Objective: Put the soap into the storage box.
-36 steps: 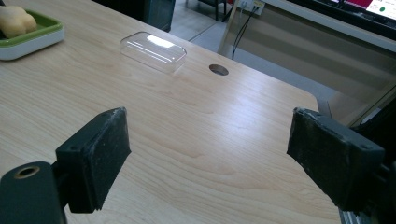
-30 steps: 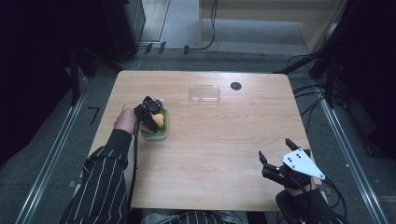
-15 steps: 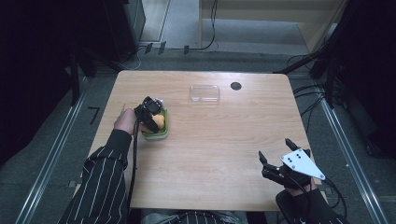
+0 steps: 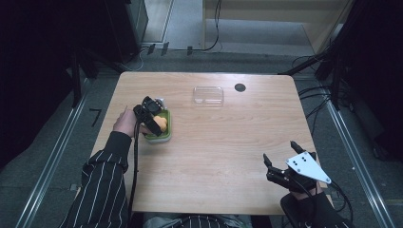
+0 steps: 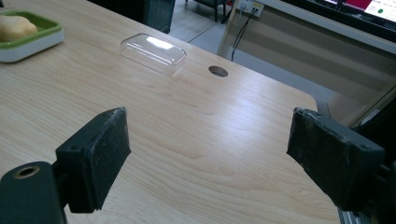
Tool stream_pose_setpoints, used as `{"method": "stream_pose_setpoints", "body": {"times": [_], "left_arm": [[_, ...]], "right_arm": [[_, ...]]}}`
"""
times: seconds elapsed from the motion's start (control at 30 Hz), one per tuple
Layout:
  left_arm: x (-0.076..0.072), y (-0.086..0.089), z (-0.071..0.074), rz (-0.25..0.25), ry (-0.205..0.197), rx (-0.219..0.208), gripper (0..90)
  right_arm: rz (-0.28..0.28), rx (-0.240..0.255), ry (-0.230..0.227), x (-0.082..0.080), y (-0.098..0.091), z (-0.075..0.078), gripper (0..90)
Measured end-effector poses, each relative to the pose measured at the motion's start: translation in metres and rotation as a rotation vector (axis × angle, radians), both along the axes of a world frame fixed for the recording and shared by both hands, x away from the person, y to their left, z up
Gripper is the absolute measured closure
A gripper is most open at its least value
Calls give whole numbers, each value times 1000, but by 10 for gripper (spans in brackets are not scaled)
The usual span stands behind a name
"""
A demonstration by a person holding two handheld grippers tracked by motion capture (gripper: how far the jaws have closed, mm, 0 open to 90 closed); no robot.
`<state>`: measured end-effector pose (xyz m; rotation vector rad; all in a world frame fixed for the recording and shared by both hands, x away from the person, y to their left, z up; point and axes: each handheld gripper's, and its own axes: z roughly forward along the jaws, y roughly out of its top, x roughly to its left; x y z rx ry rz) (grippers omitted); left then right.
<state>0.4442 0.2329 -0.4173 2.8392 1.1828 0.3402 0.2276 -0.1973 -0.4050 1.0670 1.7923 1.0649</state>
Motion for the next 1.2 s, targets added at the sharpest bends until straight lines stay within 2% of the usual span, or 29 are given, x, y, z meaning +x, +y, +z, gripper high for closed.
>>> {"method": "stream_pose_setpoints", "body": {"times": [0.07,0.13,0.27,0.57,0.63,0.9,1.2], "left_arm": [[-2,-2,1,14,10,21,43],[-5,-3,4,27,15,30,28],[-12,-5,9,36,19,25,0],[-34,-3,13,68,27,30,0],[-41,-1,14,74,38,26,0],[-63,8,15,93,36,24,0],[-82,14,5,107,74,31,0]], "right_arm": [[0,0,-1,0,0,0,133],[1,0,-1,0,0,0,134],[0,0,-5,0,0,0,133],[-3,3,-5,0,0,0,133],[-3,2,-5,0,0,0,133],[-2,-2,-6,0,0,0,133],[-3,-1,-5,0,0,0,134]]}}
